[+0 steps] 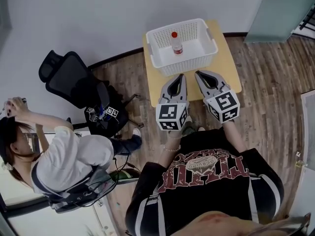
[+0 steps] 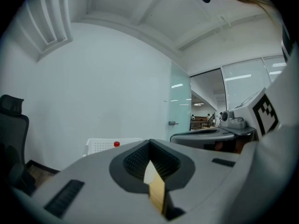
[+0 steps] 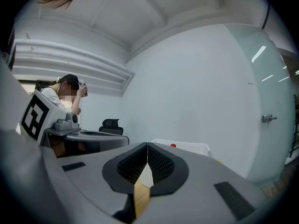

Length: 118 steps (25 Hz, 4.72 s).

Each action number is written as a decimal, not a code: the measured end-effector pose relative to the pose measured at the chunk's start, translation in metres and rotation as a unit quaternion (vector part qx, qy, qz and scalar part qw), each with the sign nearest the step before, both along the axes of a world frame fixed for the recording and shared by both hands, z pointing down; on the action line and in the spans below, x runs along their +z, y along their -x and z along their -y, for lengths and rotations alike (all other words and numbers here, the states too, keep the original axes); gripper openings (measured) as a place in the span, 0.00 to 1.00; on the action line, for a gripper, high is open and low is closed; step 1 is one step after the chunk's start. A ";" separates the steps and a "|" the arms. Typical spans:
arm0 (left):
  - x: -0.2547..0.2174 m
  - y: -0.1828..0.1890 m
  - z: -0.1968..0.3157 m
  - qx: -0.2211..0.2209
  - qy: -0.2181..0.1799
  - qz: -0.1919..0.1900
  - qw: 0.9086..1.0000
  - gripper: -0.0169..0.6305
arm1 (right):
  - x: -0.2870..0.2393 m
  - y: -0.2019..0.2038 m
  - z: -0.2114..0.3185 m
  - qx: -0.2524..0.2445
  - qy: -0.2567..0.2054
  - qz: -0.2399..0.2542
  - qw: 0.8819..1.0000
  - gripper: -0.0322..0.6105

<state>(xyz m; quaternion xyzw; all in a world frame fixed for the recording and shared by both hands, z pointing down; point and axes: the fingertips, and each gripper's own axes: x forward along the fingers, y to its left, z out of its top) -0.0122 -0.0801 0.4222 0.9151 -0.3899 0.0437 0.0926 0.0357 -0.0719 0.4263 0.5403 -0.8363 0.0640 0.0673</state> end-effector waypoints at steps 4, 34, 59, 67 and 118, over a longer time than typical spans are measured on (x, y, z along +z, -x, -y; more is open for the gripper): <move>0.002 0.002 0.017 0.006 0.002 0.000 1.000 0.09 | 0.002 0.003 0.016 0.003 0.003 -0.002 1.000 0.08; 0.025 0.005 0.120 0.076 0.014 0.011 0.997 0.09 | 0.028 0.016 0.115 0.060 0.020 0.003 0.998 0.08; 0.025 -0.015 0.170 -0.002 0.028 0.012 1.000 0.09 | 0.029 -0.010 0.176 -0.011 0.037 -0.004 0.999 0.08; 0.025 -0.018 0.178 -0.027 0.033 0.012 0.999 0.09 | 0.032 -0.010 0.189 -0.040 0.047 -0.006 0.998 0.08; 0.043 0.027 0.187 -0.133 0.060 0.016 0.989 0.09 | 0.124 -0.014 0.292 -0.066 0.143 -0.089 0.984 0.08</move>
